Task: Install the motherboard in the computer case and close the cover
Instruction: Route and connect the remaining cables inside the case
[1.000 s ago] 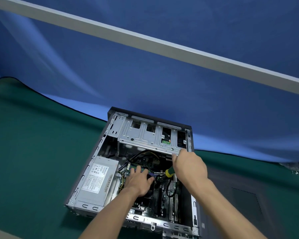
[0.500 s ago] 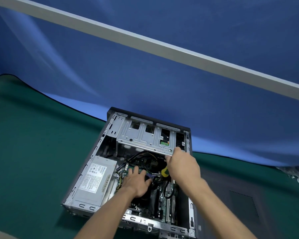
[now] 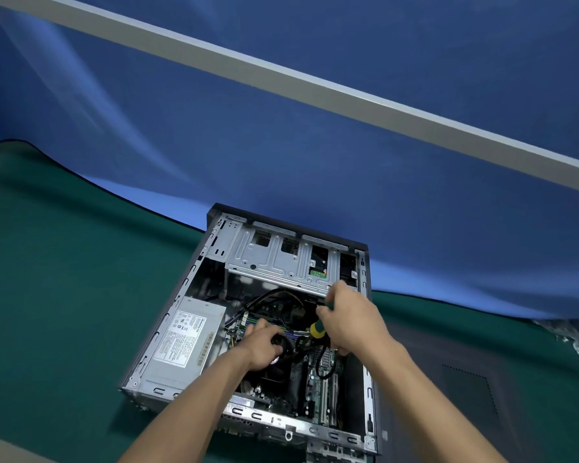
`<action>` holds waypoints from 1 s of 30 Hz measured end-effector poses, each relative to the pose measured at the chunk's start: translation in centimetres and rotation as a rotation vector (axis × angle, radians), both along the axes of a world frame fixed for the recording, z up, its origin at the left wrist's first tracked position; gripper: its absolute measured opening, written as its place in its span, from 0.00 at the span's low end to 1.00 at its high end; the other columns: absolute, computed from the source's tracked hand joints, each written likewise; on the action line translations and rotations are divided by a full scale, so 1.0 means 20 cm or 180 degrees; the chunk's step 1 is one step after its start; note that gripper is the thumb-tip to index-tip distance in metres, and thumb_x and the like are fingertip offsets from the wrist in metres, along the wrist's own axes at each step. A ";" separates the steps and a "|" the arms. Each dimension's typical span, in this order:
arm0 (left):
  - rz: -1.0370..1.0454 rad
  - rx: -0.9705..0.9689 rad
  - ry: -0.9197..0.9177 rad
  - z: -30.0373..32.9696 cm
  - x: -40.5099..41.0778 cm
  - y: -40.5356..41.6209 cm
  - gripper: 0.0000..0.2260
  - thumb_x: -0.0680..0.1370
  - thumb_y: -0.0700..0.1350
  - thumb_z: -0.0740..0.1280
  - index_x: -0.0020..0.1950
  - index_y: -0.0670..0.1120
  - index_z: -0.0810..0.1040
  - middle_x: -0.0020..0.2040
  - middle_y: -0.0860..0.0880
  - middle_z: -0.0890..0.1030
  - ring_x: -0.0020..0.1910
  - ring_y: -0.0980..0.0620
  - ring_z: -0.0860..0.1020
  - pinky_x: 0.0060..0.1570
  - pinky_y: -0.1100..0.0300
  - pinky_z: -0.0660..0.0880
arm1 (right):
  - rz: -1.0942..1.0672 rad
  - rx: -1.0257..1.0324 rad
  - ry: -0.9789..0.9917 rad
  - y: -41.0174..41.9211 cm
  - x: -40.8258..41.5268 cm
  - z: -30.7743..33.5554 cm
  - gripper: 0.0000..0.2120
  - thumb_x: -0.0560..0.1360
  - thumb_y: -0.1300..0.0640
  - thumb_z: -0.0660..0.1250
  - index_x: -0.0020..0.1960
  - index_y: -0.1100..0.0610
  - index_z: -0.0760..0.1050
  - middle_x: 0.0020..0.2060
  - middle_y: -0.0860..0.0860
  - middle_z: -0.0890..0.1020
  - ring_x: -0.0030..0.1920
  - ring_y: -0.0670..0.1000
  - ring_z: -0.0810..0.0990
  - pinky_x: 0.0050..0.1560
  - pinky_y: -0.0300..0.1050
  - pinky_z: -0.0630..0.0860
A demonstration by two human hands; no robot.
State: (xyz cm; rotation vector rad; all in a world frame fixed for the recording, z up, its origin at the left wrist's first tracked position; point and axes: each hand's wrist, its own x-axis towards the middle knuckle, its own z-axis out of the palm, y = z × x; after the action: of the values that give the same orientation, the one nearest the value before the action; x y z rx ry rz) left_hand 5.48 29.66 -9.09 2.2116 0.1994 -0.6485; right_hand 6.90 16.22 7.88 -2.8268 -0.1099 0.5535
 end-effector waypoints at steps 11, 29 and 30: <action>-0.0041 0.0174 -0.0004 0.00 -0.01 -0.01 0.15 0.82 0.42 0.53 0.68 0.50 0.67 0.65 0.48 0.63 0.67 0.48 0.58 0.68 0.52 0.59 | 0.0024 -0.0346 -0.0432 -0.06 -0.03 -0.01 0.11 0.81 0.50 0.57 0.55 0.57 0.71 0.47 0.54 0.81 0.46 0.56 0.78 0.38 0.44 0.69; -0.0026 0.0219 -0.0002 0.01 -0.01 -0.02 0.16 0.81 0.41 0.51 0.67 0.50 0.67 0.65 0.48 0.63 0.66 0.48 0.58 0.67 0.51 0.60 | -0.0182 -0.0327 -0.0331 -0.09 0.01 -0.01 0.12 0.81 0.49 0.56 0.45 0.57 0.68 0.41 0.52 0.77 0.39 0.55 0.73 0.36 0.45 0.67; -0.0021 0.0206 -0.0009 0.01 -0.01 -0.02 0.16 0.81 0.41 0.52 0.68 0.50 0.67 0.65 0.48 0.63 0.66 0.48 0.58 0.67 0.51 0.60 | -0.0175 -0.0156 -0.0217 -0.09 0.01 -0.01 0.10 0.80 0.49 0.58 0.48 0.56 0.68 0.42 0.52 0.77 0.40 0.55 0.74 0.36 0.45 0.68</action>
State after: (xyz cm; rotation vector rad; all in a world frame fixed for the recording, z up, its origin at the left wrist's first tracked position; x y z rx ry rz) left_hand 5.22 29.28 -8.83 2.2758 0.2143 -0.6509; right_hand 7.17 14.41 7.64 -2.8874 -0.0316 0.4542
